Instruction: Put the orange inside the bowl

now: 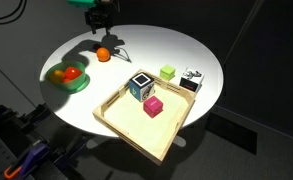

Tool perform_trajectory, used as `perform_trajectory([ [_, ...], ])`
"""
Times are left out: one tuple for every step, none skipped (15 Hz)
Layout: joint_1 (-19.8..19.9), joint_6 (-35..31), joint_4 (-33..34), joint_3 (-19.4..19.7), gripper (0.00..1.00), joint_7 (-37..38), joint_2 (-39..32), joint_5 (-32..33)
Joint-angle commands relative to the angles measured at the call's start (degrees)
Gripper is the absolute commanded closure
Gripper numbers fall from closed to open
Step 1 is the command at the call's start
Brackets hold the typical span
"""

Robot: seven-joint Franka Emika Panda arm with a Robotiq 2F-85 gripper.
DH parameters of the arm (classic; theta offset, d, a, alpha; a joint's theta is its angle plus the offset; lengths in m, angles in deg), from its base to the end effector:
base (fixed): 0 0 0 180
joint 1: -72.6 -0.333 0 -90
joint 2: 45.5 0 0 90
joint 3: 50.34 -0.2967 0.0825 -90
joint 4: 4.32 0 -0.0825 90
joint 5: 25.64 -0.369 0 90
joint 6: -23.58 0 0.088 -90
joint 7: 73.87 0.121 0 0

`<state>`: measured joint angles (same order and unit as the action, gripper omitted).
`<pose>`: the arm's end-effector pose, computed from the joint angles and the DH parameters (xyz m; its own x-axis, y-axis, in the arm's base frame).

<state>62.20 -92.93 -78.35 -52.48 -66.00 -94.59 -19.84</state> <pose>0.6919 0.1412 0.2025 0.9875 0.1159 -0.1065 0.1239 -0.9897 0.0718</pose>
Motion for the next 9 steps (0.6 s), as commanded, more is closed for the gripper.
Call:
perform_trajectory([
  [-0.37,-0.02,-0.19,0.31,0.0,-0.1,0.11,-0.05],
  [-0.44,0.16,-0.48,0.32,0.0,-0.07,0.25,0.0],
  [-0.49,-0.07,-1.22,0.34,0.0,-0.01,0.69,0.07],
  [-0.49,-0.22,-1.78,0.27,0.0,-0.07,1.02,0.02],
  [-0.58,-0.39,-2.54,0.31,0.0,-0.02,1.46,0.11],
  [-0.58,-0.46,-3.14,0.24,0.0,-0.03,1.77,0.04],
  [-0.7,-0.71,-3.91,0.33,0.0,0.12,2.15,0.18],
  [-0.7,-0.82,-4.8,0.33,0.0,0.25,2.55,0.12],
  [-0.79,-1.06,-5.5,0.46,0.0,0.48,2.83,0.25],
])
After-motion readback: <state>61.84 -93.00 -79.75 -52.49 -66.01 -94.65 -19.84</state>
